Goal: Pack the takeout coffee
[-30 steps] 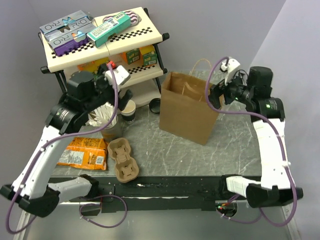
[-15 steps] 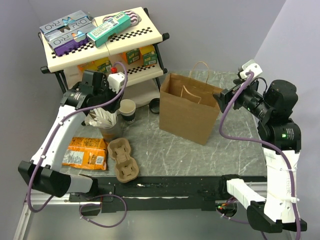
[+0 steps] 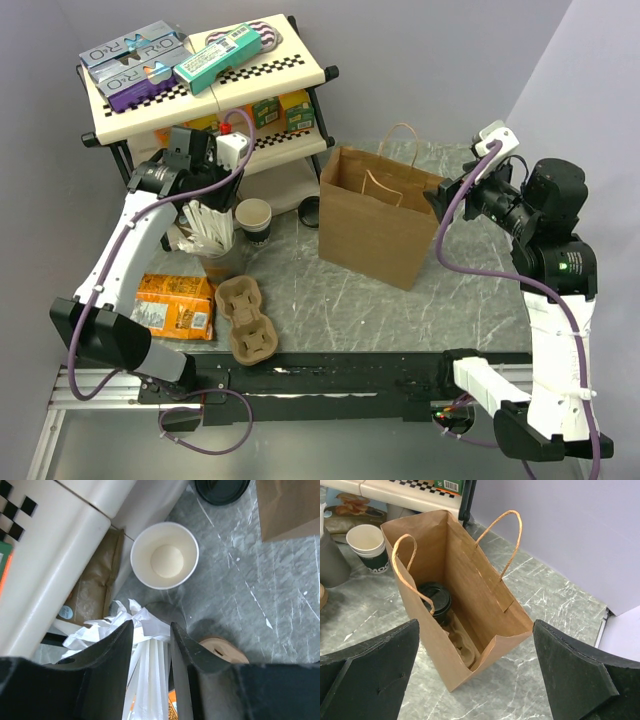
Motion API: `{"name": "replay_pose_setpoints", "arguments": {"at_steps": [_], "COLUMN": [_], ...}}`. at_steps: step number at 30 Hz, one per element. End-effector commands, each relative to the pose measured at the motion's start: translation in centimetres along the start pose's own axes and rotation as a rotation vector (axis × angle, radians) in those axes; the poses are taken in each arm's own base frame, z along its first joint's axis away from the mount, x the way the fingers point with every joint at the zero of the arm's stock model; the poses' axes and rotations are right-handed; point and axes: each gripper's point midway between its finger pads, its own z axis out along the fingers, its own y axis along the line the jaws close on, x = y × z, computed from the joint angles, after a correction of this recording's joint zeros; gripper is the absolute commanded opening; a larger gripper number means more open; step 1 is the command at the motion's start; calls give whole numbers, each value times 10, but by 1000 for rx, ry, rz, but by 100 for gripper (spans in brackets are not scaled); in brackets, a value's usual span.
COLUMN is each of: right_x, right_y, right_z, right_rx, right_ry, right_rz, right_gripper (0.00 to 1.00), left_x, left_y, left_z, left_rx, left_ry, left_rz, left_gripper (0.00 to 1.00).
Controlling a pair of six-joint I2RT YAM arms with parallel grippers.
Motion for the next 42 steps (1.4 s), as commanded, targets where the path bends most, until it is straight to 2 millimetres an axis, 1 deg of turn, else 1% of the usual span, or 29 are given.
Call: {"name": "replay_pose_setpoints", "arguments": {"at_steps": [1, 3, 4, 10, 14, 15, 21, 26, 28, 29, 30, 33, 36, 37, 39, 40, 42], "right_x": [-6, -6, -5, -2, -4, -4, -2, -3, -2, -3, -3, -3, -4, -8, -9, -13, -12], "right_y": [-3, -3, -4, -5, -5, -6, -8, -8, -9, -9, -9, -9, -11, -12, -13, -14, -16], "right_z": [-2, -2, 0, 5, 5, 5, 6, 8, 9, 8, 9, 10, 11, 9, 10, 8, 9], "right_rx": [13, 13, 13, 5, 5, 10, 16, 15, 14, 14, 13, 13, 17, 20, 20, 25, 32], "right_ry": [-14, -14, -10, -7, -9, -10, -8, -11, -7, -9, -8, -5, -2, -8, -2, -7, 2], "right_rz": [-10, -12, -13, -7, -13, -18, -23, -21, -19, -20, -20, -19, -18, -23, -19, -21, -13], "right_gripper": [100, 100, 100, 100, 100, 100, 100, 100, 100, 100, 100, 100, 100, 100, 100, 100, 100], "left_x": [0, 2, 5, 8, 8, 8, 15, 12, 9, 7, 5, 4, -4, -5, -18, -19, -31], "left_y": [3, 0, 0, -3, -1, -1, -3, -5, -5, -8, -8, -12, -15, -15, -18, -20, -22], "left_z": [-8, -10, -8, 0, 4, 4, 8, 8, 6, 5, 3, 1, -10, -14, -33, -41, -63], "left_rx": [-23, -10, -11, 11, 11, 11, 16, 31, 37, 51, 53, 74, 82, 87, 93, 97, 92], "left_ry": [10, 11, 19, 35, 48, 49, 69, 62, 50, 42, 32, 23, -14, -20, -80, -87, -145], "left_rz": [-30, -34, -38, -46, -48, -48, -51, -40, -39, -36, -36, -30, -17, -5, 17, 34, 63], "left_gripper": [39, 38, 33, 33, 30, 23, 23, 21, 7, 5, 1, 1, 1, 1, 1, 1, 1]}}
